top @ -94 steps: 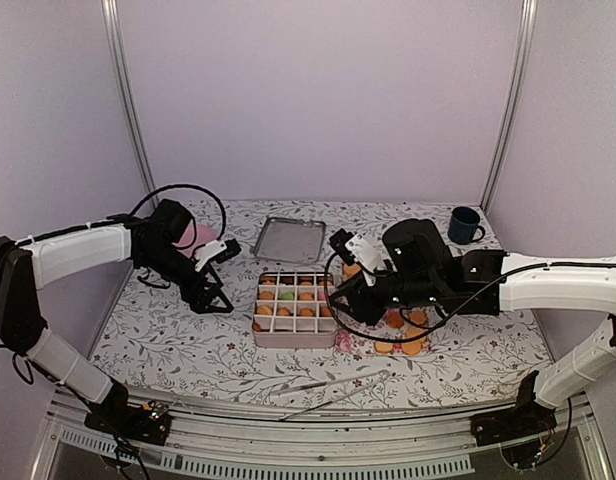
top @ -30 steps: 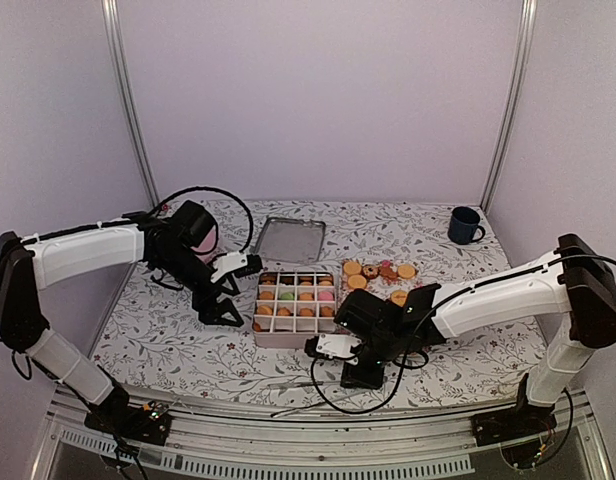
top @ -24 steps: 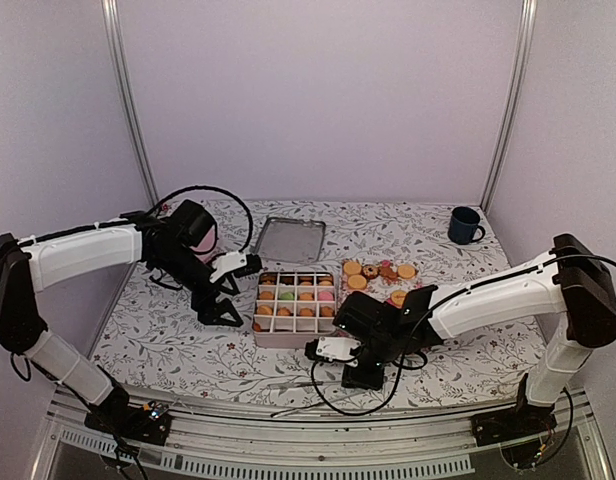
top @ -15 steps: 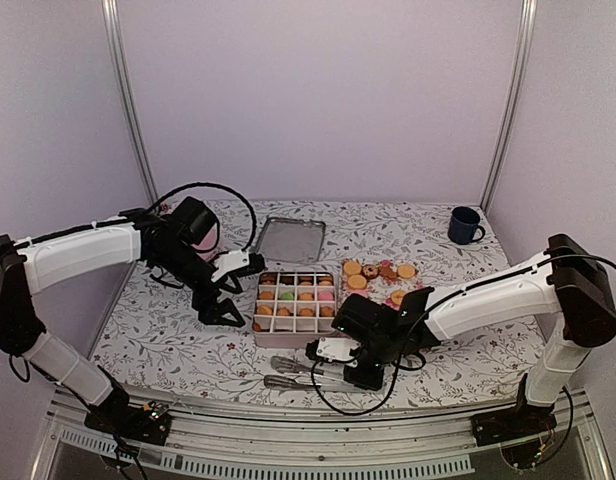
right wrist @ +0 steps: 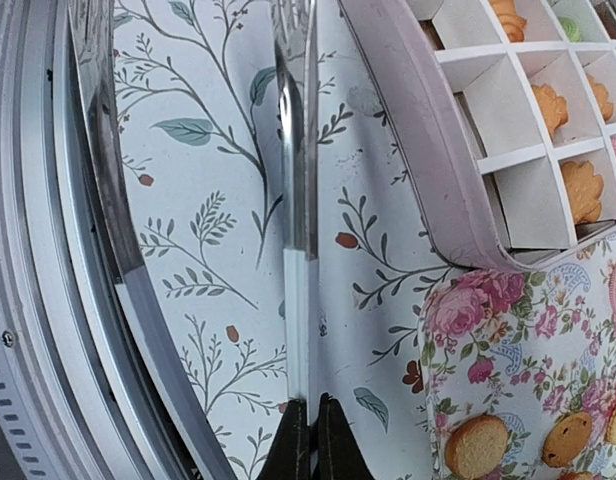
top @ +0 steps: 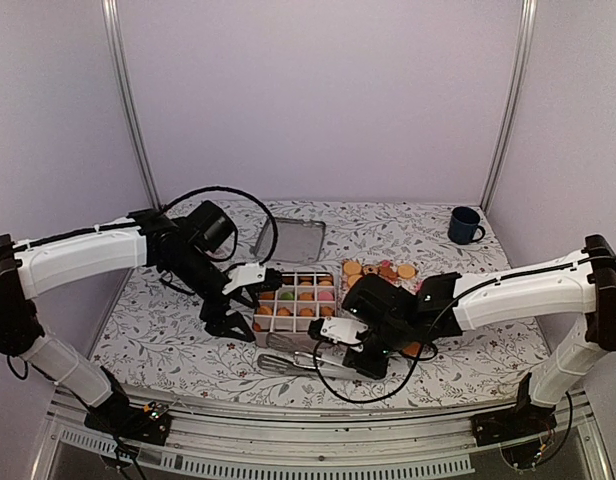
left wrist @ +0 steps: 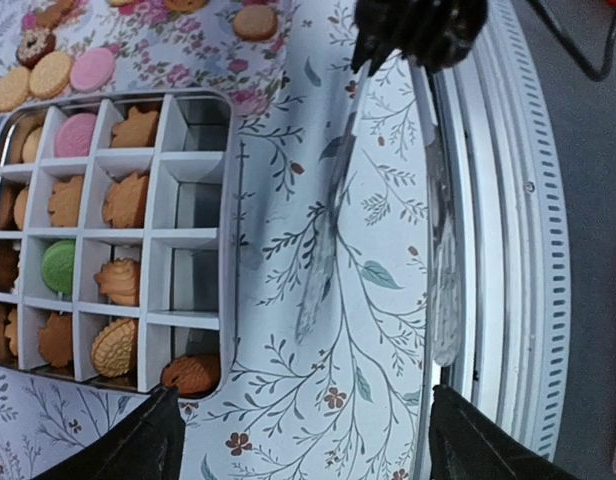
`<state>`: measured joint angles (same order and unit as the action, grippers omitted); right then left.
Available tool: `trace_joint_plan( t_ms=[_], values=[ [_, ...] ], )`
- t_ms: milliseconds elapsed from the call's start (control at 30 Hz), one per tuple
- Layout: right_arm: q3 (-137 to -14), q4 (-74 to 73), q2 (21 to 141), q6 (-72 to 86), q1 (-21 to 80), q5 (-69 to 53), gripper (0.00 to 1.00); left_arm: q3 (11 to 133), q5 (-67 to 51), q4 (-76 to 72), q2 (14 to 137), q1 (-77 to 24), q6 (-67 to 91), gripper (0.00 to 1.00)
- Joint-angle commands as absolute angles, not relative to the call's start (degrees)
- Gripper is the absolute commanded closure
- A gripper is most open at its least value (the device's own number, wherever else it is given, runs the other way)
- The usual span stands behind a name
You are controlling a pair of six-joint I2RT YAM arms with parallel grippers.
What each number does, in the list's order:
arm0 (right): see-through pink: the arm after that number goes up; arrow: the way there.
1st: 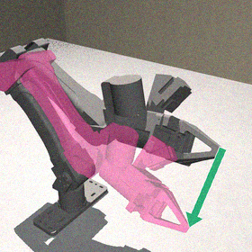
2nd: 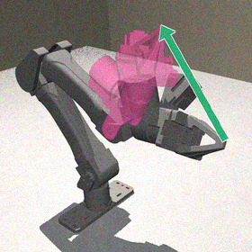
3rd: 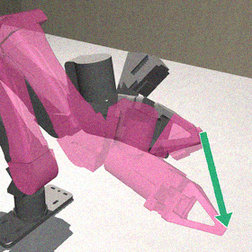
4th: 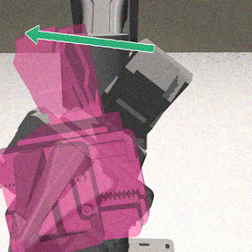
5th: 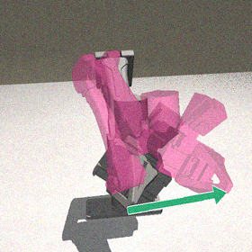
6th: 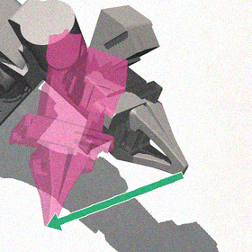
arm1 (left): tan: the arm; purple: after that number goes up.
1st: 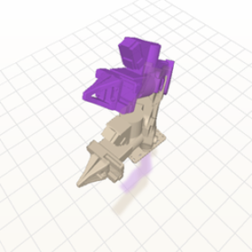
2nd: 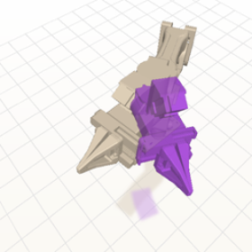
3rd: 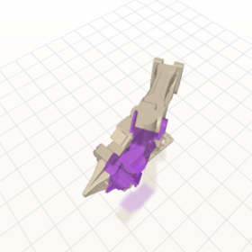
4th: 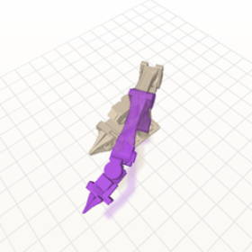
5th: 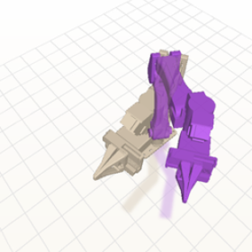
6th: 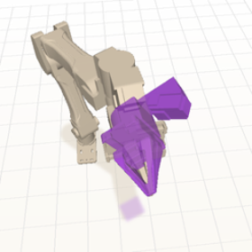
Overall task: Pack the cookies
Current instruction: Pick up the clamp from the corner of the board, then pass from the right arm to the left
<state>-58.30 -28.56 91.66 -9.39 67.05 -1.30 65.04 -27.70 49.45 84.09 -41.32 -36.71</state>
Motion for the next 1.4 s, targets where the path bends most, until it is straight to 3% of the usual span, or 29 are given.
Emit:
trace_joint_plan(
  t_ms=[0, 233, 400, 533, 933, 1000, 1067, 1167, 1233, 1300, 1367],
  values=[
    [-63.51, -30.55, 92.95, -7.24, 66.89, -3.51, 1.0, 66.79, -30.18, 52.72, 82.18, -45.57, -39.2, 0.17],
    [-67.95, -32.29, 96.85, -7.21, 66.89, -3.74, 1.0, 64.47, -27.26, 53.17, 80.55, -49.11, -40.06, 0.34],
    [-68.81, -32.13, 97.38, -6.91, 66.81, -3.4, 1.0, 61.46, -25.96, 51.62, 78.94, -49.48, -39.92, 0.39],
    [-68.91, -31.13, 96.96, -6.14, 66.81, -3.2, 1.0, 60.42, -24.85, 50.35, 78.45, -49.66, -39.86, 0.5],
    [-73.48, -30.87, 97.47, -5.33, 66.81, -2.72, 1.0, 59.81, -24.61, 48.08, 79.06, -49.76, -39.97, 0.71],
    [-74.34, -31.24, 98.04, -5.48, 66.8, -2.09, 1.0, 60.05, -24.5, 48.07, 79.28, -49.78, -39.95, 0.81],
    [-75.74, -32.4, 98.92, -5.47, 66.8, -1.16, 1.0, 60.49, -23.86, 47.69, 79.53, -49.75, -39.35, 1.0],
    [-77.18, -32.56, 98.9, -5.04, 66.75, -0.63, 0.99, 60.85, -23.9, 46.89, 79.23, -49.59, -38.89, 1.0],
    [-77.69, -31.78, 98.0, -4.43, 66.5, 0.73, 0.76, 61.06, -24.63, 46.17, 79.0, -49.26, -38.41, 1.0],
    [-78.37, -31.32, 96.42, -3.71, 65.2, 2.76, 0.59, 61.32, -26.01, 45.56, 79.14, -48.58, -37.68, 1.0],
    [-78.99, -29.71, 93.92, -2.3, 62.19, 5.07, 0.32, 62.15, -28.51, 44.74, 79.59, -47.19, -36.25, 1.0]
  ],
)
